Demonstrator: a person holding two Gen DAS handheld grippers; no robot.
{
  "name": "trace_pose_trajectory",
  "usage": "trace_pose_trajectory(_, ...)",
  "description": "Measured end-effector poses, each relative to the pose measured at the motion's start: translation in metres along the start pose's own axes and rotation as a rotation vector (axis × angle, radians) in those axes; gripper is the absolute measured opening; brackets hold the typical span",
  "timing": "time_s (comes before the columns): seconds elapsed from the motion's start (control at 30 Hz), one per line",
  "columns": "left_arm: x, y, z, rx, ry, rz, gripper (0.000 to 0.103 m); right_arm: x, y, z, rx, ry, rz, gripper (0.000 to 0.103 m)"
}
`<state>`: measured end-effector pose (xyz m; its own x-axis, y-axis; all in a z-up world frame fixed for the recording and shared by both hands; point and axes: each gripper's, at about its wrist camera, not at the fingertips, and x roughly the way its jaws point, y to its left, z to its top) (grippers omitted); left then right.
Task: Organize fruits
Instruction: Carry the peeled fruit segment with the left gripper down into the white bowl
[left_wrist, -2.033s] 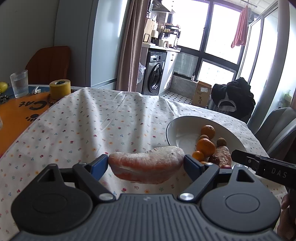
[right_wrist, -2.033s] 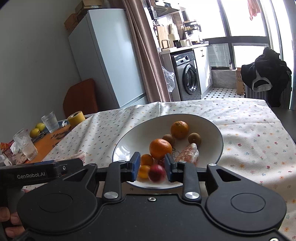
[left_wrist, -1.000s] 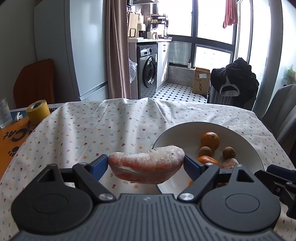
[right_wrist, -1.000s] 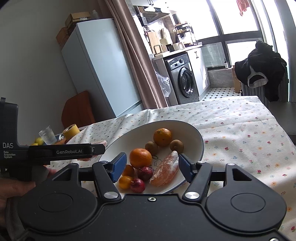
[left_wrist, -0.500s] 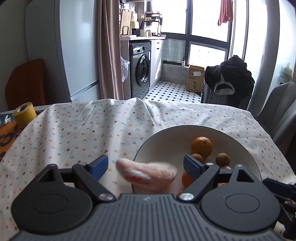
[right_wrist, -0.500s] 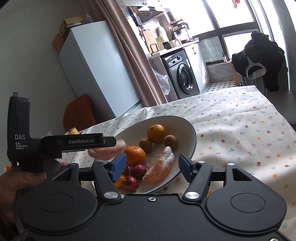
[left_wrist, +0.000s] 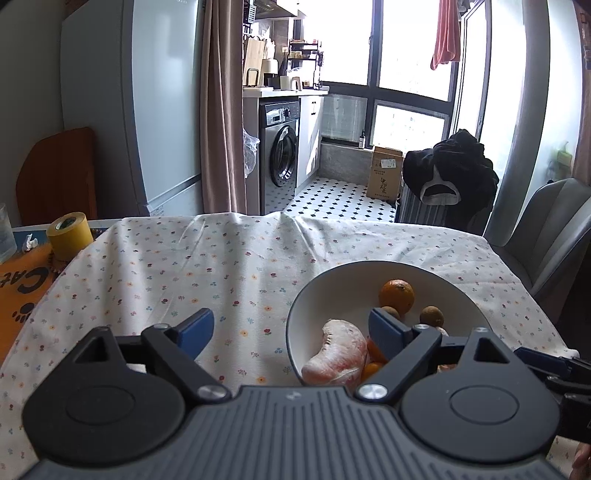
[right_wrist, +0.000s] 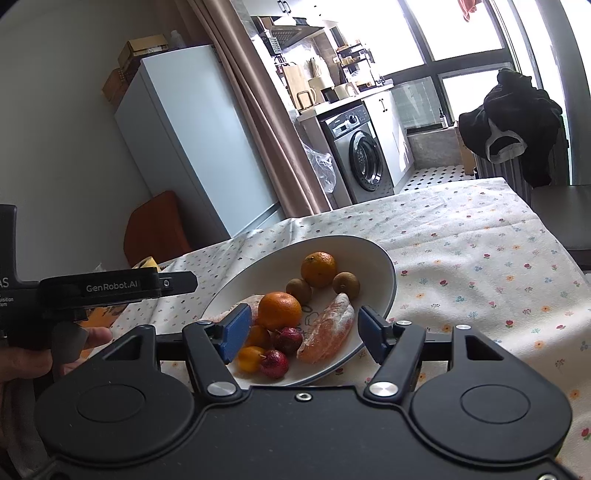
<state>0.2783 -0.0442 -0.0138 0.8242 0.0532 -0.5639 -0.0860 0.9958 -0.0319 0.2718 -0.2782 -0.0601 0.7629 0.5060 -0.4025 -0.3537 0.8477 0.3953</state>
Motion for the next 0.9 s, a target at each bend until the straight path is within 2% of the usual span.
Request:
trace_pose_trajectory(0.5,-0.046,0.025,-0.011,-0.077,-0.019,-0.013,0.091,-0.025,0.024,-0.001,-0.04,-0.009,-0.021,0.07)
trace_pose_trajectory(0.77,-0.067,0.036,-0.017,-0.108,-0.028,-0.022,0.092,-0.04,0.036,0.001,-0.064,-0.016,-0.029,0.076)
trace_pose_trajectory(0.9,-0.078,0.04,-0.021,-0.123,-0.037,-0.029,0.098,-0.047,0.043,0.003,-0.079,-0.022,-0.026,0.082)
